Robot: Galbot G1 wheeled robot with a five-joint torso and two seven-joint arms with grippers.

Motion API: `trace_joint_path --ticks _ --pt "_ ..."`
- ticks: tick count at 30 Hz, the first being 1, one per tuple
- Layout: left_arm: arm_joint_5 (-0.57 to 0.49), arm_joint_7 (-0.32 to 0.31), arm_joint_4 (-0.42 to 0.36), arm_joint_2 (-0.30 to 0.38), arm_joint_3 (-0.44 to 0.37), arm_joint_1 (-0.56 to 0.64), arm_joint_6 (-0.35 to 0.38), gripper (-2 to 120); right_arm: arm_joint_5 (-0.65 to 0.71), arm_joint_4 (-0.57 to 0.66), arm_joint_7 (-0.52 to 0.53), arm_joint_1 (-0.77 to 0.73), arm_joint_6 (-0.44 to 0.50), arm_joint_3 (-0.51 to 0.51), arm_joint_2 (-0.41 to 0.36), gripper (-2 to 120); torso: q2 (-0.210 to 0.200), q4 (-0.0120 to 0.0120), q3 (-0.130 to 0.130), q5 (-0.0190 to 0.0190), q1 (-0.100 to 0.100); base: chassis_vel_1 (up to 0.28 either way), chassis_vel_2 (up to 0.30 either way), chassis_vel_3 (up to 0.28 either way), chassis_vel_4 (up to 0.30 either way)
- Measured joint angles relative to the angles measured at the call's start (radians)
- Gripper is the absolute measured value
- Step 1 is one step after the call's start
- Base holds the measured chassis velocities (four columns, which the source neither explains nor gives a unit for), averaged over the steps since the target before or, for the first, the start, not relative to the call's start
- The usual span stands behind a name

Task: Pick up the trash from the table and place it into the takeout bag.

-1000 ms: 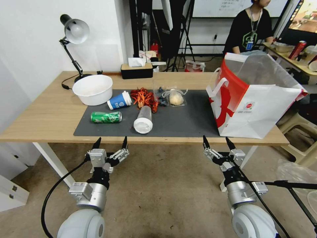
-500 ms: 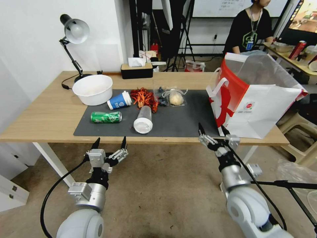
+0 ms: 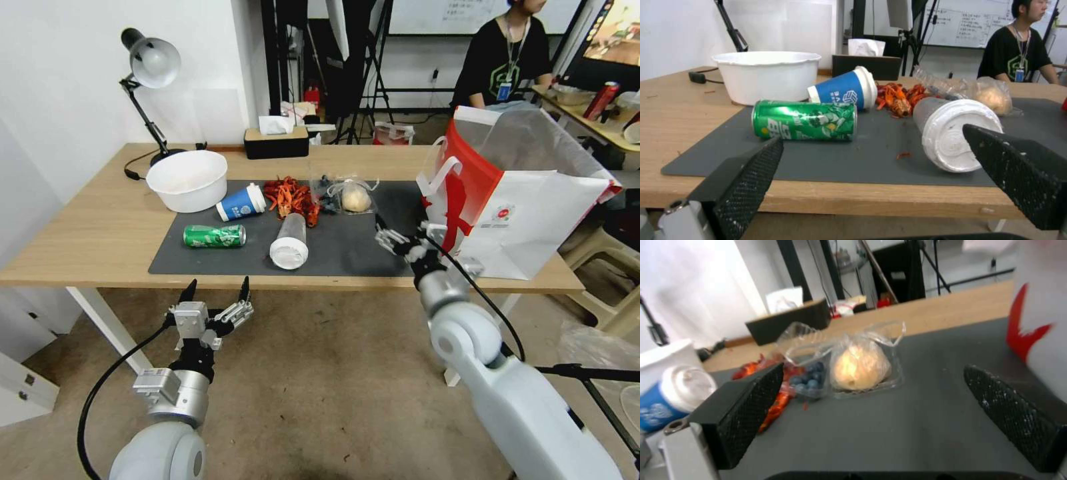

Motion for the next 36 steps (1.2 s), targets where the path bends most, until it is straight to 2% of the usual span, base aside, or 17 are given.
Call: trace_joint_path --ticks 3,11,23,26,36 --pt "-0.007 0.000 0.003 0.000 -0.008 -0.005 0.001 100 0.045 -0.099 0.021 0.121 -0.010 -0.060 0.008 100 0.000 -0.0002 0.000 -0.0001 0.000 0.000 0.000 0.000 0.000" --pt "-0.009 0.000 0.003 0.000 -0.013 -0.002 0.002 100 0.097 -0.257 0.038 0.296 -0.037 -0.156 0.043 100 0.000 0.0000 0.000 -0.0001 0.000 0.000 0.000 0.000 0.000" --pt "-0.009 -0.002 0.010 0.000 -0.016 -0.003 0.000 100 0.126 -0.395 0.046 0.389 -0.061 -0.213 0.085 100 0.000 -0.0001 0.000 -0.0001 0.000 0.000 0.000 0.000 0.000" --pt "-0.009 -0.003 0.013 0.000 -0.016 -0.004 -0.002 100 0.131 -0.465 0.042 0.435 -0.062 -0.238 0.107 100 0.000 -0.0001 0.000 -0.0002 0.000 0.000 0.000 0.000 0.000" --pt "-0.009 -0.004 0.022 0.000 -0.019 -0.007 -0.005 100 0.100 -0.549 0.035 0.496 -0.059 -0.273 0.142 100 0.000 0.0000 0.000 -0.0002 0.000 0.000 0.000 0.000 0.000"
